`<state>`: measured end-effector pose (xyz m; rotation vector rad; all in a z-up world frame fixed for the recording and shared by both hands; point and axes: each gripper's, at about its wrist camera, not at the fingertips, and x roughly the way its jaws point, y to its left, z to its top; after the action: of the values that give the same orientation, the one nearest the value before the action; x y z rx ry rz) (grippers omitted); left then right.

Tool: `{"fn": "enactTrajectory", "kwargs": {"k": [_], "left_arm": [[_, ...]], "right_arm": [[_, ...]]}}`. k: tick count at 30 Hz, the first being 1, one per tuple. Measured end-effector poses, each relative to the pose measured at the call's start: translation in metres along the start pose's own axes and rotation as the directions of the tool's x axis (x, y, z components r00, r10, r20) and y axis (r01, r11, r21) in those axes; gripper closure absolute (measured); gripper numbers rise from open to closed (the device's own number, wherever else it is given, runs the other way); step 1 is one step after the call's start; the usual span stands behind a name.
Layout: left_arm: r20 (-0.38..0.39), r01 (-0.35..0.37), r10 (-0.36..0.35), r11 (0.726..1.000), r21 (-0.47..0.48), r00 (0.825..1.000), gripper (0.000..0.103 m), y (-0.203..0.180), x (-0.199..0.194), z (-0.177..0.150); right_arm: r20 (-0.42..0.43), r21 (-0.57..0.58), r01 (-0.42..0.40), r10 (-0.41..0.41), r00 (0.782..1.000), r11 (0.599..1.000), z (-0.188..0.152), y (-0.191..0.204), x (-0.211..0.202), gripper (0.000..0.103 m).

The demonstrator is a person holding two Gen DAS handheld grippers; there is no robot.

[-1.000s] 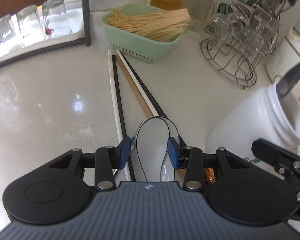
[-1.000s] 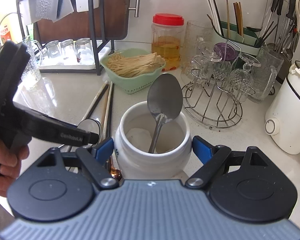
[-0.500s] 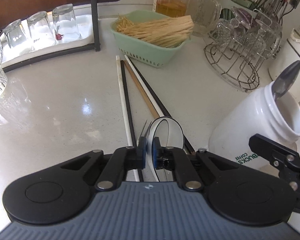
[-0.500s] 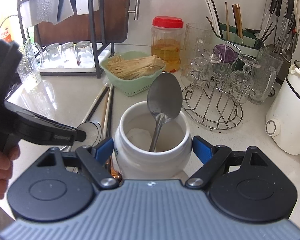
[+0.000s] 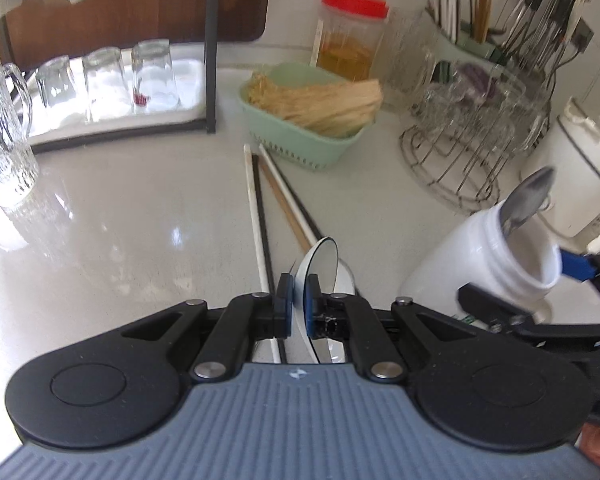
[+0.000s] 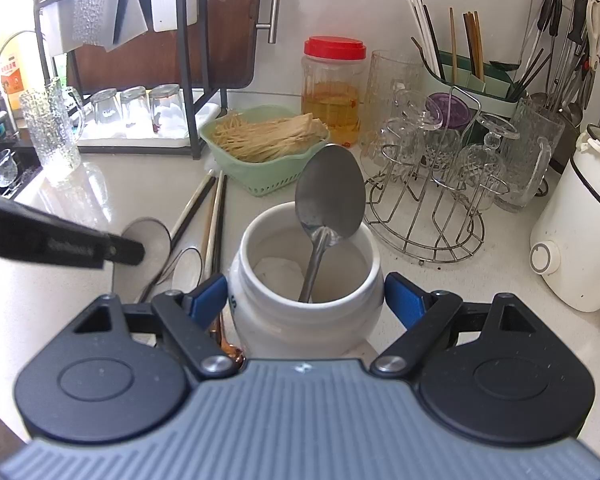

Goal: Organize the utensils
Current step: 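Lift the white ceramic spoon with the left gripper toward the white mug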

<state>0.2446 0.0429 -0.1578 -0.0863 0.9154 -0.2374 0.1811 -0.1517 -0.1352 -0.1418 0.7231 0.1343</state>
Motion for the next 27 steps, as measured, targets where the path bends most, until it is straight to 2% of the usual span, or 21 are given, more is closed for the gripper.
{"fn": "enactTrajectory", "kwargs": {"k": [11, 18, 22, 27], "left_arm": [[0.078, 0.0, -0.003, 0.999, 0.049, 0.997, 0.096, -0.038, -0.025, 0.024], [0.144, -0.019, 0.014, 0.999, 0.033, 0.99, 0.096, -0.065, -0.05, 0.045], [0.169, -0.013, 0.015, 1.0, -0.011, 0.986, 0.096, -0.073, -0.06, 0.056], [0.228, -0.044, 0.049, 0.999, -0.025, 0.972, 0.096, -0.088, -0.076, 0.06]], "right_arm": [[0.008, -0.033, -0.05, 0.05, 0.999, 0.998, -0.005, -0.007, -0.003, 0.016], [0.03, -0.04, -0.074, 0.075, 0.997, 0.996, -0.012, -0.011, -0.009, 0.016], [0.027, -0.078, -0.096, 0.098, 0.995, 0.992, -0.013, -0.014, -0.011, 0.016], [0.053, -0.094, -0.117, 0.122, 0.991, 0.989, -0.017, -0.017, -0.011, 0.015]]}}
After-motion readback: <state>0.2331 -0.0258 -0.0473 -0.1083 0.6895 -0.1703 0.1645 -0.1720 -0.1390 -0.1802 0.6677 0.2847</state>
